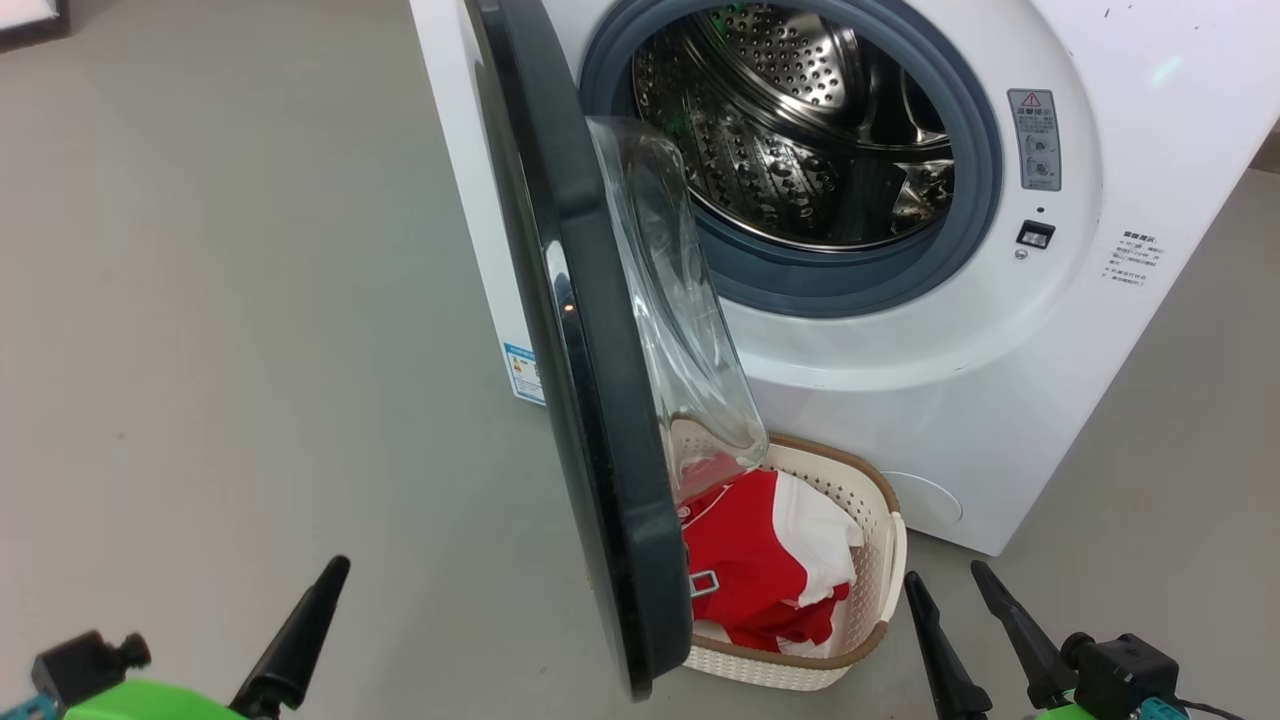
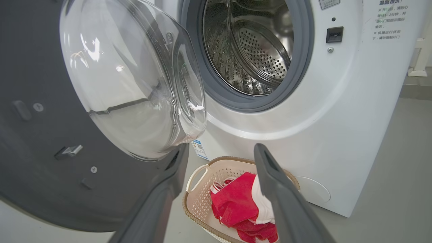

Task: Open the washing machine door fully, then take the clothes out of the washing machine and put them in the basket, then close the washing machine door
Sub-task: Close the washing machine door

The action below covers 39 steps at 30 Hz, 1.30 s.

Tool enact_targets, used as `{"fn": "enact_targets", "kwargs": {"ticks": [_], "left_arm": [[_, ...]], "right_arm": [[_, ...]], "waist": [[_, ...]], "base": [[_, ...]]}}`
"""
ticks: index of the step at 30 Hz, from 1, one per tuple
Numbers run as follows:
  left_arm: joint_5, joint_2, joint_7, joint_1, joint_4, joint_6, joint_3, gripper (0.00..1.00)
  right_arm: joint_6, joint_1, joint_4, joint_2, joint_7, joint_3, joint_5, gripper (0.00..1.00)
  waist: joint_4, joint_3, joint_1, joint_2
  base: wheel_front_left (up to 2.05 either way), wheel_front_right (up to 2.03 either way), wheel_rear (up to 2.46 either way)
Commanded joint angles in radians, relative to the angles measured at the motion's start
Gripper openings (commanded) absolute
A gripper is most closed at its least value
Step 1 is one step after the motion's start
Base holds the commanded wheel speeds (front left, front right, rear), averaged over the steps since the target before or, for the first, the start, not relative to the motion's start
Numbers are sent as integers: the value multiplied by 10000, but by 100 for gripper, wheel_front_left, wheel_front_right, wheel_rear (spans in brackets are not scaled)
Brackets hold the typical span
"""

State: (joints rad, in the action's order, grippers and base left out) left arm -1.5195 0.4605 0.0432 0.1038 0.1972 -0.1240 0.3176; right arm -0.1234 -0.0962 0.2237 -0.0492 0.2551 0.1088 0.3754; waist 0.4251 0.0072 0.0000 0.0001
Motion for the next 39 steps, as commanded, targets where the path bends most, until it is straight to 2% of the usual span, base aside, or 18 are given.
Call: {"fn": "enact_targets", "kwargs": {"ticks": [1, 11, 19, 23, 30, 39], "left_arm": [[-17, 193, 308, 148, -29, -67, -495, 100], [520, -246, 1596, -139, 777, -67, -49, 100], [1996, -476, 2161, -62, 1570, -67, 347, 100], [3350, -927, 2180, -76, 1740, -67, -492, 100], [6658, -1946, 2183, -259, 1688, -67, -1884, 100], [10877, -3014, 2184, -571, 1180, -63, -3221, 100]], "right_arm": [[-73, 271, -194, -24, 67, 240, 23, 100], [-73, 308, -134, -17, 67, 265, 36, 100], [-73, 334, -92, -15, 67, 300, 46, 100], [-73, 314, -94, -14, 67, 307, 53, 100], [-73, 340, -110, -13, 67, 294, 42, 100], [-73, 437, -165, -12, 67, 246, 27, 100]], "waist": [[-11, 3, 0, -1], [-74, 48, 0, -1], [-107, 13, 0, -1], [-112, -10, 0, -1], [-127, 18, 0, -1], [-183, 59, 0, -1]], "base": [[0, 0, 0], [0, 0, 0], [0, 0, 0], [0, 0, 0], [0, 0, 0], [0, 0, 0]]}}
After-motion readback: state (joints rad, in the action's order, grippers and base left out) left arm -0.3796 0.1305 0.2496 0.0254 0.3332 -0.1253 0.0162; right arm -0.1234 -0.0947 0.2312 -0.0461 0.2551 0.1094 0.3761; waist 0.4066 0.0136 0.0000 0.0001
